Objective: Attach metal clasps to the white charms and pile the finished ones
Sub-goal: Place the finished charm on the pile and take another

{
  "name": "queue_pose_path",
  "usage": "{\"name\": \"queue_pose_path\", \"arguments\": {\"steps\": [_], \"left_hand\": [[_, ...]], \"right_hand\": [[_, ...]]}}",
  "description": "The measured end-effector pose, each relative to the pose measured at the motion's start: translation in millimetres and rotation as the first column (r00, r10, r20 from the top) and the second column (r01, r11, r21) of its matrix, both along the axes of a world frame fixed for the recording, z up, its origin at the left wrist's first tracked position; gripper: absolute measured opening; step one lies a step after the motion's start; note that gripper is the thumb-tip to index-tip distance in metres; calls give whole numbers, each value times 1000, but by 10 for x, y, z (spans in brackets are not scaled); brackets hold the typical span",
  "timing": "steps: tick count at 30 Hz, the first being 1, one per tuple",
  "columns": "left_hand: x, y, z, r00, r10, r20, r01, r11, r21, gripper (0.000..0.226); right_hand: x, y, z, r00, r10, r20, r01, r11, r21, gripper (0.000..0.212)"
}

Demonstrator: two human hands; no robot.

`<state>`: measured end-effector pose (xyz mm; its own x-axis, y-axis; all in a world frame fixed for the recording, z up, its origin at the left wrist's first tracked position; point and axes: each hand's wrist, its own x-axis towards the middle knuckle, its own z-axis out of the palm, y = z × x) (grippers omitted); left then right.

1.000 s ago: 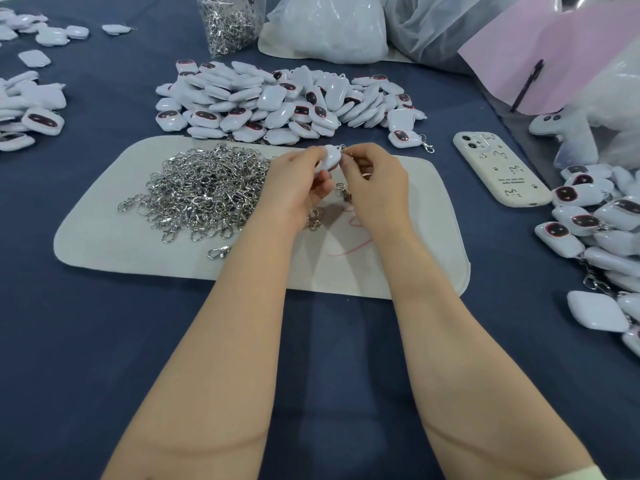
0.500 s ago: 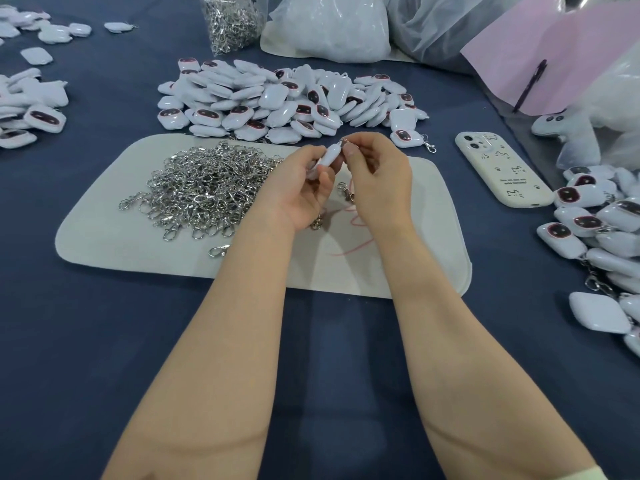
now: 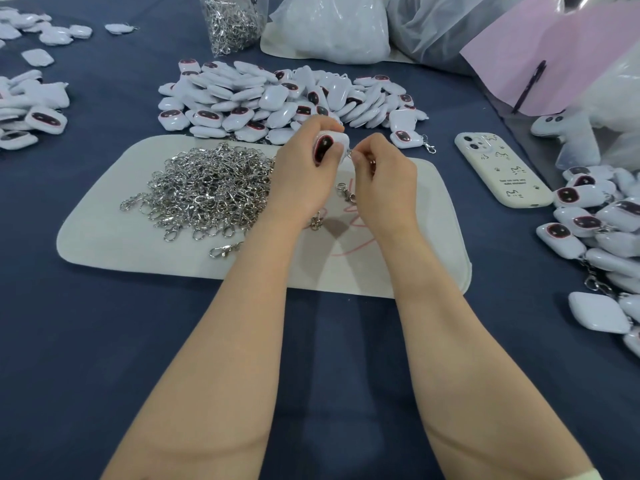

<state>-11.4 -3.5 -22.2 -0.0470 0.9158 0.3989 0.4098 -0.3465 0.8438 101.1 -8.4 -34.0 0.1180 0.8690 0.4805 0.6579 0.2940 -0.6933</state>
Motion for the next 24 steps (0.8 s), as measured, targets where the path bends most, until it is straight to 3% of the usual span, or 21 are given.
{"name": "queue_pose_path", "arguments": {"steps": [3,7,9,11,13,15,19,24], "left_hand": [[-4,-2,-5,987,12,-162,6,994,110,18],[17,-15,-21,974,43,-222,-15,992,127,19],[42,-10,-2,996,53,-75,-50,998,41,16],[61,0,33,970,52,237,-11,985,-172,9],[58,14,46,839,112,532,116,920,-375,6],[29,19,46,679,203,705,239,847,-474,12],[-22,25,34,471,266,841,414,776,-477,7],[-36,38,4,403,282,871,476,748,-463,16]], "right_hand": [[3,13,-15,999,-6,43,7,1000,-7,13],[2,17,-37,998,13,55,-10,999,-51,13],[-14,1,-34,998,20,-51,-23,998,-56,11],[-27,-6,-27,983,24,-182,-33,998,-50,10],[-38,-1,-24,965,38,-260,-56,996,-63,13],[-43,12,-31,956,50,-288,-75,994,-77,13],[-46,29,-36,957,58,-283,-89,991,-98,7],[-36,30,-47,973,52,-227,-78,991,-107,6]]}}
